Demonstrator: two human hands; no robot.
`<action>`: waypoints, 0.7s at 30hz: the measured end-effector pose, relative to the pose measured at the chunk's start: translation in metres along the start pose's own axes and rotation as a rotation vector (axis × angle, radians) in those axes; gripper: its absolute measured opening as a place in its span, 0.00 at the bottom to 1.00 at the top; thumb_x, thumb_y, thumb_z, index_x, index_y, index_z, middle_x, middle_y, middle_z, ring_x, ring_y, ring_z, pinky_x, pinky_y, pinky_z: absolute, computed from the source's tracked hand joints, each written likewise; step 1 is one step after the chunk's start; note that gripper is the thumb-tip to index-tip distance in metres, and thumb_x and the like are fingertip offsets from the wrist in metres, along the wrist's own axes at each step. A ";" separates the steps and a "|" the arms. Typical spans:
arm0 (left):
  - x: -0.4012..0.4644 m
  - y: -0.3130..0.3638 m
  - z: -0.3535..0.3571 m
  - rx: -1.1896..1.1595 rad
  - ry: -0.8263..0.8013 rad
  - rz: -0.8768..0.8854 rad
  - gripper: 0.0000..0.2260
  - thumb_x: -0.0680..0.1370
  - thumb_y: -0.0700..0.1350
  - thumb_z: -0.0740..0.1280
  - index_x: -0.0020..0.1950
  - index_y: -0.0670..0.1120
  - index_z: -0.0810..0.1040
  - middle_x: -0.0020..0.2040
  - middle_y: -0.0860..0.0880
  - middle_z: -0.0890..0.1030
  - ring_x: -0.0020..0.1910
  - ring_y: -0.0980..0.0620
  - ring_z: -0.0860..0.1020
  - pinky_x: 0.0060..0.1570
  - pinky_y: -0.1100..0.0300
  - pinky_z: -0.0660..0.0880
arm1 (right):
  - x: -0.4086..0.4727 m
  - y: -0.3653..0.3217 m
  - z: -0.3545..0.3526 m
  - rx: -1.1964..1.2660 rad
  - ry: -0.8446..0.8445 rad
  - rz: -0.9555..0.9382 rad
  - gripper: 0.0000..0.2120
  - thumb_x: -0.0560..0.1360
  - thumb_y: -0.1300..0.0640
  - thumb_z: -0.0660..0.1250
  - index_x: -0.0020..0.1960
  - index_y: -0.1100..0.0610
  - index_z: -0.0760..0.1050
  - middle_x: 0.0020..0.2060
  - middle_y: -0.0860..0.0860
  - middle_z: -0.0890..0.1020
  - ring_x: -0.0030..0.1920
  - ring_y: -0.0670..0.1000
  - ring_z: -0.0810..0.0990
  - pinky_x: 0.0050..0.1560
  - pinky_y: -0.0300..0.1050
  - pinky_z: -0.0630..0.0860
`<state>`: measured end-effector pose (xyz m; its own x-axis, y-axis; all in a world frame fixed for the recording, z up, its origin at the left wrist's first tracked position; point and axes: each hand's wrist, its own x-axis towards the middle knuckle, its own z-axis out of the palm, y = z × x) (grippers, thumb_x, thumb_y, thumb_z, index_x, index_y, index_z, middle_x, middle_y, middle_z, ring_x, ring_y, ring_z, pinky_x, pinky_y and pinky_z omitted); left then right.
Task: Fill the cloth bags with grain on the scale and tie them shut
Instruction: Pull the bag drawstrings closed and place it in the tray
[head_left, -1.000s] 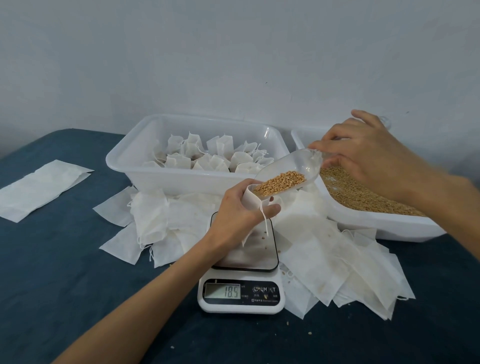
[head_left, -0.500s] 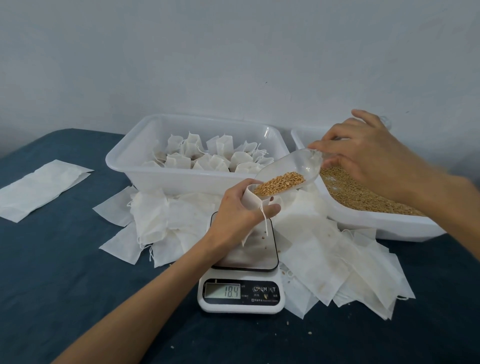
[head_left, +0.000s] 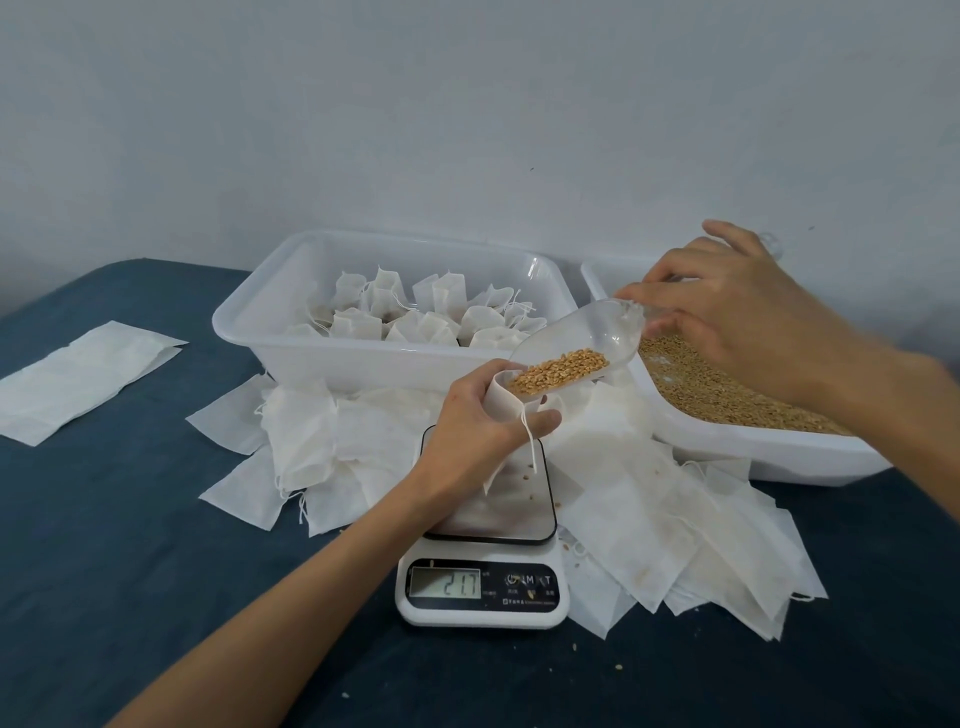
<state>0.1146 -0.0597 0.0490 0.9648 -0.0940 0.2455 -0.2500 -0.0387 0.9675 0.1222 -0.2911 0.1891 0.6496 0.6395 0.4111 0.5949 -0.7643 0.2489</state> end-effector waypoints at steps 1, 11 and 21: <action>0.000 0.000 0.000 -0.006 -0.002 0.003 0.16 0.68 0.48 0.80 0.51 0.63 0.82 0.51 0.52 0.87 0.54 0.47 0.86 0.60 0.39 0.80 | 0.000 0.000 0.000 -0.002 0.001 -0.001 0.15 0.75 0.66 0.71 0.61 0.60 0.82 0.49 0.58 0.83 0.53 0.63 0.80 0.74 0.66 0.58; 0.000 0.000 -0.001 -0.014 -0.001 0.010 0.16 0.68 0.47 0.79 0.53 0.59 0.82 0.52 0.52 0.88 0.54 0.47 0.85 0.63 0.41 0.79 | 0.002 0.000 0.000 -0.010 -0.003 0.003 0.15 0.75 0.65 0.72 0.61 0.60 0.82 0.50 0.58 0.83 0.53 0.63 0.80 0.74 0.66 0.58; 0.000 -0.001 -0.001 -0.008 -0.004 0.004 0.15 0.69 0.48 0.79 0.53 0.57 0.82 0.51 0.53 0.87 0.52 0.49 0.86 0.60 0.44 0.80 | 0.000 0.001 0.003 -0.004 -0.024 0.018 0.15 0.76 0.65 0.71 0.62 0.60 0.82 0.50 0.58 0.83 0.54 0.63 0.80 0.75 0.65 0.57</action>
<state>0.1147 -0.0584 0.0485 0.9635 -0.0984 0.2490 -0.2530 -0.0303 0.9670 0.1247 -0.2917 0.1871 0.6711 0.6277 0.3945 0.5812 -0.7758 0.2458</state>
